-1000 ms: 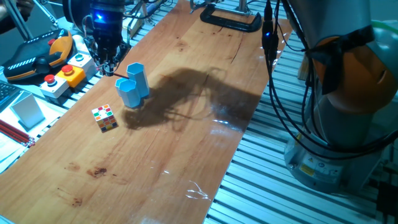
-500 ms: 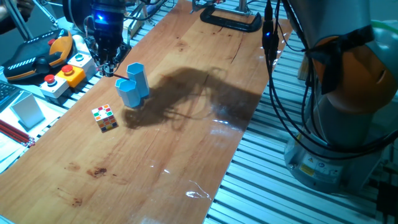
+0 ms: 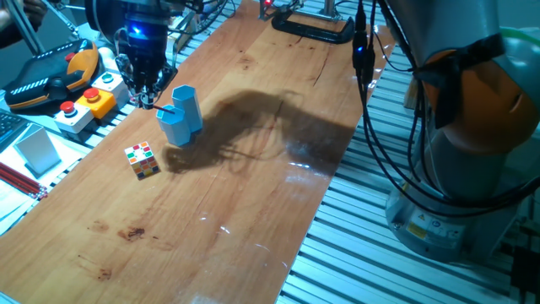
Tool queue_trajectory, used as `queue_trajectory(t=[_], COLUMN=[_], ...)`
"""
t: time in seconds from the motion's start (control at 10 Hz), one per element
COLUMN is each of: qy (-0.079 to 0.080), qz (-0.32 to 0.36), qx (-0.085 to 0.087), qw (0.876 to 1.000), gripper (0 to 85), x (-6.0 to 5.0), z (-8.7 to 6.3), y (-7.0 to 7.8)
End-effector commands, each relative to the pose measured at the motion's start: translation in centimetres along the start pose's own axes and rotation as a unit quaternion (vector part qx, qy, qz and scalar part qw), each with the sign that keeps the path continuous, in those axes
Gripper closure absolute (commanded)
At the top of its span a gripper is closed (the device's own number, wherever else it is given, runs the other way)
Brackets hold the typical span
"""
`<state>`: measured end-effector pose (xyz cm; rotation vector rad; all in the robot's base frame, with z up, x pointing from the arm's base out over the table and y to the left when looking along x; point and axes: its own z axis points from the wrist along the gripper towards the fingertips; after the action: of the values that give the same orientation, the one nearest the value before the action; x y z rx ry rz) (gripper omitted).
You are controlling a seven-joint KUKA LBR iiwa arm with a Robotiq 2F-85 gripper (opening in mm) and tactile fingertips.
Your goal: Put the pen into the pen holder
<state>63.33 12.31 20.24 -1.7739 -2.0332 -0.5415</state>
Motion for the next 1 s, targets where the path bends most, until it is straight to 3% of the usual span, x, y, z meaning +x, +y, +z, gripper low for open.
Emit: queue_trajectory(t=[0.0, 0.9], qy=[0.001, 0.015], qz=[0.0, 0.003], qx=[0.0, -0.002], qw=[1.0, 1.0], gripper=[84.3, 84.3], x=[-0.1, -1.4], z=[0.1, 0.7], y=[0.1, 0.0])
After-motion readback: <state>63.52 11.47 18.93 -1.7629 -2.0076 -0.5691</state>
